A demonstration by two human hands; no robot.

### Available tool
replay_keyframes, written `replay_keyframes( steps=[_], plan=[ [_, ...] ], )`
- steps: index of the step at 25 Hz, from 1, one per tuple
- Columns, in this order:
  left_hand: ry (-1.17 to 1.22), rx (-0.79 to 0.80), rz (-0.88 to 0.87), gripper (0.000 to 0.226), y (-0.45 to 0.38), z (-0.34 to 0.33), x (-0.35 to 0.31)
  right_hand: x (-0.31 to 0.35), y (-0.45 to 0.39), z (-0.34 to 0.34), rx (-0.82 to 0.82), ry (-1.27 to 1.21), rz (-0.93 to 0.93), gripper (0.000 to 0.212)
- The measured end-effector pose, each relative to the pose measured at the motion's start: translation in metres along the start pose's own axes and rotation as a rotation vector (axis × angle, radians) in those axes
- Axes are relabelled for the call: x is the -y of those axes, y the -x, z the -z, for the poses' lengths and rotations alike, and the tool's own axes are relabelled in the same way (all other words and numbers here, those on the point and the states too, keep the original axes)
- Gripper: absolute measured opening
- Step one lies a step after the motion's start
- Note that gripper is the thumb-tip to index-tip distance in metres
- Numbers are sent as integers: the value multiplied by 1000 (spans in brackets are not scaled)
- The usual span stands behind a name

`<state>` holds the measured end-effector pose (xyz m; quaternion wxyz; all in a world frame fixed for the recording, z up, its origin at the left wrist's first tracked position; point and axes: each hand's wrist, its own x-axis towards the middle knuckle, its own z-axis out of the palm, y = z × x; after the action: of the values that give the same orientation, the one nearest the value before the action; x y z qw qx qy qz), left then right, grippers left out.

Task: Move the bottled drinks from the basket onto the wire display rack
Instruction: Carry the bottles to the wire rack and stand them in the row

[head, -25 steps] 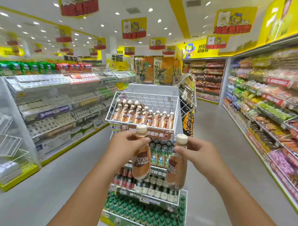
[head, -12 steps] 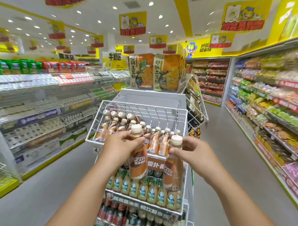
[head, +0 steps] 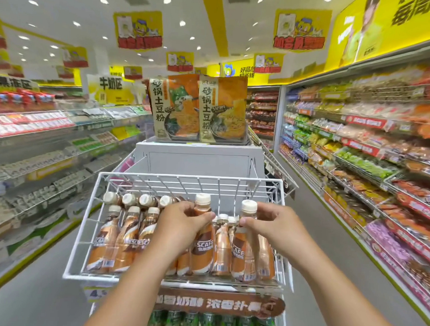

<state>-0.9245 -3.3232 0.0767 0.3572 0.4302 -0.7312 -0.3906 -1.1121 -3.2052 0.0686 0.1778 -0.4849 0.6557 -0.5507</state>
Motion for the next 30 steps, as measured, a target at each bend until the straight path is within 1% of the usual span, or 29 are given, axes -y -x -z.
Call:
replay_keyframes(
  steps=[3,5,9,12,15,16,18,19,20,22,23,25,26,28,30],
  plan=[
    [-70,72,27,26,-36,-13,17,-12,-27,-16,-39,33,-51,15],
    [-87,107,60,31,-50,-24,24,-25,-39,-25,-15,65,-95,12],
    [-108,118,114,35,-65,-42,30,-48,-60,-35,24,107,-183,10],
    [-127,123,129,31,-72,-51,29,-56,-73,-35,48,90,-208,8],
    [-226,129,139,24,-77,-55,24,-68,-80,-35,94,70,-256,5],
    [-265,131,129,27,-77,-58,25,-73,-81,-37,102,91,-273,9],
    [-345,112,108,61,-80,-65,31,-84,-85,-41,82,151,-301,30],
    [-363,99,98,69,-79,-68,32,-88,-86,-44,69,174,-306,42],
    [-389,87,84,68,-77,-70,33,-89,-86,-46,51,186,-308,50],
    [-465,82,58,58,-73,-74,33,-88,-86,-49,20,196,-314,54],
    [-502,75,40,53,-71,-75,33,-89,-86,-50,18,189,-320,50],
    [-546,77,35,47,-67,-78,33,-91,-83,-50,24,190,-310,31],
    [-549,86,39,46,-67,-80,35,-90,-81,-50,38,194,-301,27],
    [-543,87,40,47,-67,-83,38,-92,-77,-50,35,175,-318,32],
    [-515,79,17,61,-69,-85,44,-94,-76,-49,31,158,-319,29]
  ],
)
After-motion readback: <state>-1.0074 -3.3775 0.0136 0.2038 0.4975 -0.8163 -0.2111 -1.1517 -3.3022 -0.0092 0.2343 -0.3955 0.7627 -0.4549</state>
